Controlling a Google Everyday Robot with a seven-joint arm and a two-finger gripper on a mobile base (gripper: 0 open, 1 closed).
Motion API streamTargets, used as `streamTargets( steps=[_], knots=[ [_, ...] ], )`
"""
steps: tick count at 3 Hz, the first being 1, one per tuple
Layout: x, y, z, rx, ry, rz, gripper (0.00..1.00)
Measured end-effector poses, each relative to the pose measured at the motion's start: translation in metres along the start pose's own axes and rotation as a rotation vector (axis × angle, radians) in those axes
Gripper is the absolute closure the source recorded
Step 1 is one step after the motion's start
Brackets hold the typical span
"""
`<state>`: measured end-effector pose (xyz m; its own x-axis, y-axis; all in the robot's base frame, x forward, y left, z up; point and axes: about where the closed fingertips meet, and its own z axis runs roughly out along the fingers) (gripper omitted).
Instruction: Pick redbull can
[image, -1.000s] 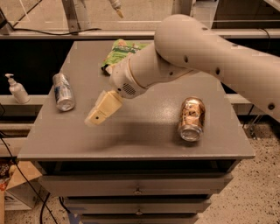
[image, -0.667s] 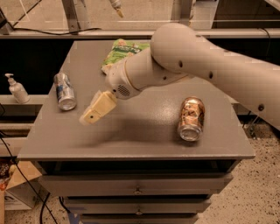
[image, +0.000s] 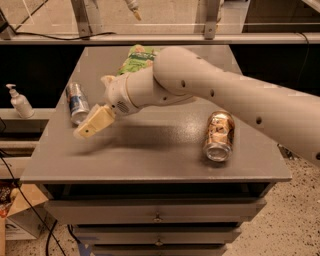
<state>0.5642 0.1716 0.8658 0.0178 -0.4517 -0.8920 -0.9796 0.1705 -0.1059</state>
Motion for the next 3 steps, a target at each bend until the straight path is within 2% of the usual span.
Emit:
streamTargets(
  steps=[1, 3],
  knots=[
    [-0.003, -0.005, 0.033, -0.001, -0.053, 0.019, 0.0],
    [-0.008, -0.02, 0.076, 0.05, -0.12, 0.065, 0.0]
  ],
)
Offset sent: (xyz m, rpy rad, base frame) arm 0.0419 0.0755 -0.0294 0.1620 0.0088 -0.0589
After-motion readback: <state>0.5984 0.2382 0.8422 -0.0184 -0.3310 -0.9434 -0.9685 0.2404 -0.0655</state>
